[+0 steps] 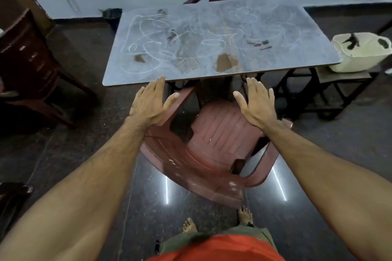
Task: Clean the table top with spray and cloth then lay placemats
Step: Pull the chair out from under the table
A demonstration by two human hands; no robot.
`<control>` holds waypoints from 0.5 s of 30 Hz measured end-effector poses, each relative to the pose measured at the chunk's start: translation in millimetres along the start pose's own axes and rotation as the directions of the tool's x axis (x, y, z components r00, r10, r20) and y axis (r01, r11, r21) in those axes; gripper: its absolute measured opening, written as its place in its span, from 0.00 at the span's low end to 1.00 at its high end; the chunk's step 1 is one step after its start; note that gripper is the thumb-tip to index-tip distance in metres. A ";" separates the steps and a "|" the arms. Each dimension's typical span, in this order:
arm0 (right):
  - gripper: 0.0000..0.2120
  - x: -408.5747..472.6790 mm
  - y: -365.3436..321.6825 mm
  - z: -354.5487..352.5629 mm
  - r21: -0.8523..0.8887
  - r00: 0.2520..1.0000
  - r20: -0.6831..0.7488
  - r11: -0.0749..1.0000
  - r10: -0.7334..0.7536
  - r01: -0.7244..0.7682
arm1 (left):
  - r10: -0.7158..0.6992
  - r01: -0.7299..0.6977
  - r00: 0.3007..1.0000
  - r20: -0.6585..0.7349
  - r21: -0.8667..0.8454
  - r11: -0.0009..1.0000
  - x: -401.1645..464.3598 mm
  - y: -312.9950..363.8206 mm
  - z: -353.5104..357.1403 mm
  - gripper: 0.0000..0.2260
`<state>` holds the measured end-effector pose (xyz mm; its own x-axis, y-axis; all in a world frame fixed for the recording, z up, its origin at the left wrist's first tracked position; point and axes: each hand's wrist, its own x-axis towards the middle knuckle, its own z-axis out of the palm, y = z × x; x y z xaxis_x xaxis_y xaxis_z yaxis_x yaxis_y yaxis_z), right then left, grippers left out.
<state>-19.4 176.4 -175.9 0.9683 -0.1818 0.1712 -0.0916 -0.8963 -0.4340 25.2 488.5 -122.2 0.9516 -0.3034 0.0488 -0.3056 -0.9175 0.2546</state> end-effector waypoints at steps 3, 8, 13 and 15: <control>0.34 -21.7 -8.4 8.3 0.007 0.995 0.004 0.995 0.099 -0.099 | 0.002 -0.002 0.994 0.107 -0.003 1.000 3.4 -18.1 5.2 0.34; 0.35 -57.2 -5.0 22.7 -0.020 0.977 0.078 0.980 0.198 -0.197 | -0.045 0.038 0.954 0.297 0.030 0.999 5.6 -34.5 27.2 0.34; 0.36 -76.5 3.3 39.4 -0.015 0.925 0.210 0.947 0.316 -0.320 | -0.193 0.144 0.861 0.471 0.139 0.980 9.8 -48.2 50.6 0.31; 0.36 -92.9 10.6 50.0 -0.011 0.861 0.295 0.902 0.415 -0.432 | -0.246 0.161 0.813 0.527 0.203 0.966 7.3 -53.5 57.7 0.30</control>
<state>-98.7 204.0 -240.6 0.8638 -0.4096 -0.2934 -0.5030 -0.7342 -0.4560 46.6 520.6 -191.3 0.8322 -0.1565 -0.5319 -0.1487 -0.9872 0.0578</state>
